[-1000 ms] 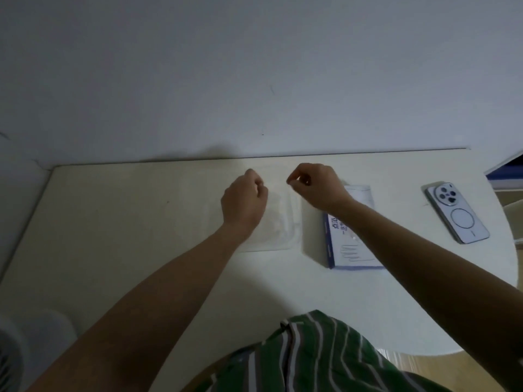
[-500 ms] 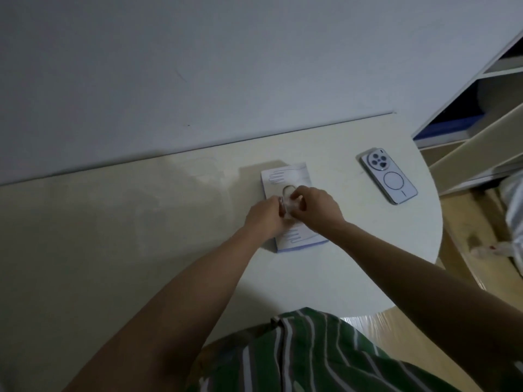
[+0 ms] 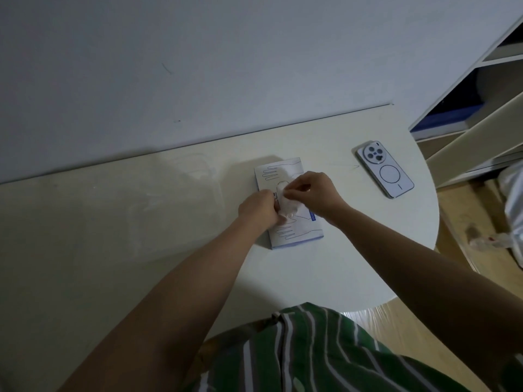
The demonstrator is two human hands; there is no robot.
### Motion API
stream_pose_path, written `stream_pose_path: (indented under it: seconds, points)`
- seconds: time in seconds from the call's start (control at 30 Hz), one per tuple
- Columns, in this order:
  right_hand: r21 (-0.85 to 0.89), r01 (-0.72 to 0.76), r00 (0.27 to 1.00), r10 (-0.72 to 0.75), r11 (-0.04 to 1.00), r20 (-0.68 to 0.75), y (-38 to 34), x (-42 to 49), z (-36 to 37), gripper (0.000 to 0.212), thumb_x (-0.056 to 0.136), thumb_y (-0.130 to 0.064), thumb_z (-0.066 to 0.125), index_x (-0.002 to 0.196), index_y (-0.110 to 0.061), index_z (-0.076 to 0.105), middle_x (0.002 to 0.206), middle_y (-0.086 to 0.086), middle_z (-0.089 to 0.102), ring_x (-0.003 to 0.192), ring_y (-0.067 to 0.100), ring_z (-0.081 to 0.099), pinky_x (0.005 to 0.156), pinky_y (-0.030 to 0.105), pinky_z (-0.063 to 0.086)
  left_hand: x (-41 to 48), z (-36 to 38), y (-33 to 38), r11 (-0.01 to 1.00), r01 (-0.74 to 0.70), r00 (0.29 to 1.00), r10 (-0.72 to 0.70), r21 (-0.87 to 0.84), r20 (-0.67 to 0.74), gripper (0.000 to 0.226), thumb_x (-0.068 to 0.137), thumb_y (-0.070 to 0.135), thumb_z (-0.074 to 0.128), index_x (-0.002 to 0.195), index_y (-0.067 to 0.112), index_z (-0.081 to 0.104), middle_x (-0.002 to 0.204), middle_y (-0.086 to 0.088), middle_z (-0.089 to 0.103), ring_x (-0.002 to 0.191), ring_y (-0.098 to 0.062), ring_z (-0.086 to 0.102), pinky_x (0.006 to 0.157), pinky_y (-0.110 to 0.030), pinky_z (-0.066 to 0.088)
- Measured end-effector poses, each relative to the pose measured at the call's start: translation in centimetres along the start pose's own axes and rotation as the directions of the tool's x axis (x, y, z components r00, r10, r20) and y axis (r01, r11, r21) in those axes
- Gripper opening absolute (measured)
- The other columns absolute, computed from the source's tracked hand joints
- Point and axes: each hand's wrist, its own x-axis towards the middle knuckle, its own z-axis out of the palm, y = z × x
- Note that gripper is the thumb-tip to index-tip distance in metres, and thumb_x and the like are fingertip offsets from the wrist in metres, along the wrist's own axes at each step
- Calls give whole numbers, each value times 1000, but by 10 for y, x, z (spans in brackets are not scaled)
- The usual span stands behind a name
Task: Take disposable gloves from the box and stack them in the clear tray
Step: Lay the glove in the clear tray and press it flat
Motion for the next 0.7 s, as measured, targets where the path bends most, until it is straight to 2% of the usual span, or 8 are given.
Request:
stream_pose_path:
  seconds: [0.1, 0.17, 0.27, 0.33, 0.4, 0.5, 0.57, 0.7]
  points:
    - [31, -49, 999, 48, 998, 20, 5, -4, -6, 18, 84, -25, 74, 92, -10, 71, 90, 4, 70, 83, 14, 63, 70, 26, 51, -1, 0, 1, 1000, -3, 1000, 3, 5, 10, 27, 72, 36, 77, 81, 19, 58, 87, 1, 66, 83, -22, 64, 67, -29, 47]
    - [-63, -103, 992, 107, 993, 62, 9, -5, -5, 29, 86, -33, 72, 98, -7, 70, 93, 7, 69, 87, 20, 64, 76, 34, 54, -3, -1, 2, 1000, -3, 1000, 3, 14, 9, 24, 73, 35, 75, 82, 18, 60, 86, 1, 66, 84, -22, 64, 68, -30, 48]
    - [-151, -86, 994, 94, 985, 52, 4, -4, -7, 18, 85, -25, 72, 89, -7, 72, 85, 5, 70, 83, 20, 65, 75, 32, 53, -3, -2, 3, 1000, -5, 1000, 4, 22, 12, 26, 73, 34, 75, 78, 18, 56, 83, 1, 62, 82, -22, 63, 67, -29, 45]
    - [-35, -80, 997, 80, 996, 6, -2, -2, -11, 9, 80, -17, 77, 81, -11, 70, 84, 3, 71, 81, 18, 67, 75, 29, 55, -3, -2, 2, 1000, -2, 1000, 2, 8, 28, 28, 73, 34, 77, 78, 18, 55, 83, 1, 62, 80, -21, 61, 66, -28, 43]
    - [104, -120, 993, 121, 987, -3, -3, -2, -13, 12, 79, -13, 79, 82, -12, 67, 86, 7, 70, 80, 21, 67, 74, 32, 56, -3, -3, 2, 1000, 2, 999, -2, 3, 32, 29, 73, 35, 78, 82, 18, 57, 86, 1, 63, 81, -21, 61, 66, -28, 42]
    - [190, -336, 939, 313, 922, 139, 2, -7, -14, 26, 82, -22, 77, 95, -4, 64, 87, 12, 67, 75, 22, 66, 67, 28, 57, -3, -2, 3, 1000, -1, 1000, 0, 20, 22, 27, 73, 35, 78, 84, 20, 58, 88, 0, 65, 86, -22, 63, 67, -28, 43]
    - [157, -425, 895, 387, 891, 223, 4, -10, -15, 31, 82, -29, 76, 91, -1, 67, 80, 12, 66, 67, 17, 64, 62, 22, 56, -4, -1, 3, 1000, -3, 1000, 2, 23, 23, 27, 73, 35, 78, 84, 20, 58, 87, 2, 64, 87, -22, 64, 68, -28, 44]
    - [244, -342, 939, 333, 907, 79, 5, -7, -17, 25, 79, -23, 79, 76, -5, 62, 71, 6, 61, 65, 14, 58, 61, 21, 53, -4, -1, 3, 1000, 6, 1000, -7, 30, 24, 29, 73, 36, 77, 90, 18, 61, 91, 0, 65, 88, -23, 64, 69, -28, 44]
